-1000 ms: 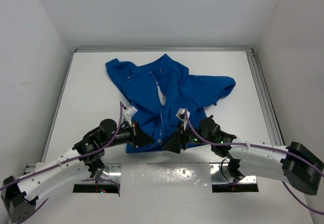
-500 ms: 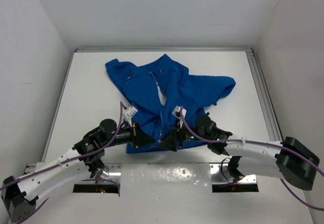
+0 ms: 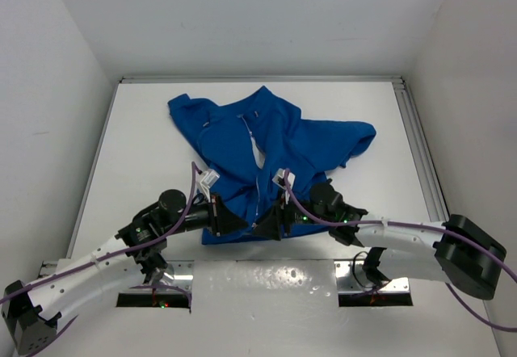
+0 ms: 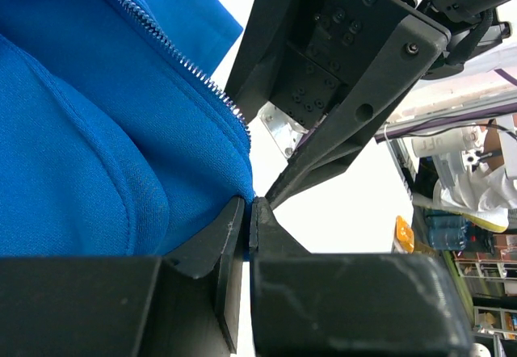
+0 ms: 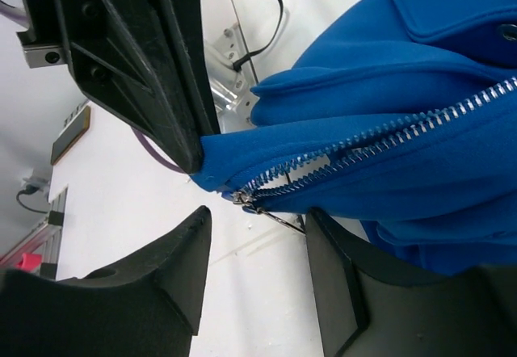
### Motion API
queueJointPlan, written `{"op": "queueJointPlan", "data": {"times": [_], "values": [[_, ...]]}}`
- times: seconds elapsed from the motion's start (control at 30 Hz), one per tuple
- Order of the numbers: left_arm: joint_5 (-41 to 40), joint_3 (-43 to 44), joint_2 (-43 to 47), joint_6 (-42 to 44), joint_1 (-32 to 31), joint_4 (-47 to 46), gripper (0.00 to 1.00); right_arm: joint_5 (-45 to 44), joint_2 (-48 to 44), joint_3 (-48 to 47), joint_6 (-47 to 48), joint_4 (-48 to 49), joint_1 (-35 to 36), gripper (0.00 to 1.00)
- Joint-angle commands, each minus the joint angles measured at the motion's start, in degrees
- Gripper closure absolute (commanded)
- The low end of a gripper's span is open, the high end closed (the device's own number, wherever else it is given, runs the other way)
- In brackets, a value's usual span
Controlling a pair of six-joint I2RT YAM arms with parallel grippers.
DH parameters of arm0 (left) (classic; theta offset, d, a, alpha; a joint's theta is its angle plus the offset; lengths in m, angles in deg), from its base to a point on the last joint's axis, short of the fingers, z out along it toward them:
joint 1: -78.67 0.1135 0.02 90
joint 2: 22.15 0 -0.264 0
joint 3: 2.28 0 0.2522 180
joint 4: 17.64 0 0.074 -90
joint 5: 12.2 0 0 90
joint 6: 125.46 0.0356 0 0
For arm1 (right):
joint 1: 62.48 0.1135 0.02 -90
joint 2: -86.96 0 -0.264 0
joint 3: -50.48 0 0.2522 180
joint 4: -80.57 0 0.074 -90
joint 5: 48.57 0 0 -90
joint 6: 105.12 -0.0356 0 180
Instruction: Zip up the jacket
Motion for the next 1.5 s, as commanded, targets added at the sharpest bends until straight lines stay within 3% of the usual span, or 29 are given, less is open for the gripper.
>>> {"op": "queueJointPlan", "data": {"times": [0.0, 0.4, 0.7, 0.97, 1.13, 1.27, 1.47], "values": [[2.5, 1.2, 0.2, -0.7, -0.1, -3.6, 1.0, 1.8, 0.7, -0.4, -0.5, 5.2, -0.2, 0.51], [2.3, 1.3, 0.7, -0.7, -0.1, -3.0, 1.0, 2.7, 3.0, -0.3, -1.1, 6.5, -0.2, 0.55], [1.8, 1.0, 1.5, -1.0, -0.1, -2.9, 1.0, 3.0, 3.1, -1.0, -1.2, 5.2, -0.1, 0.75], [1.6, 0.7, 1.6, -0.9, -0.1, -2.3, 1.0, 2.4, 1.3, -0.5, -1.2, 2.7, -0.1, 0.85], [-0.1, 1.0, 1.7, 0.1, -0.1, 0.6, 1.0, -1.6, -4.4, -3.5, 1.3, -10.4, 0.0, 1.0], [-3.5, 2.0, 1.2, 1.8, -0.1, 6.4, 1.0, -5.8, -8.7, -8.0, 3.9, -21.6, -0.1, 1.0], [-3.3, 1.7, 0.4, 2.8, -0.1, 7.7, 1.0, -14.4, -5.9, -18.2, 8.3, -34.6, -0.1, 1.0]]}}
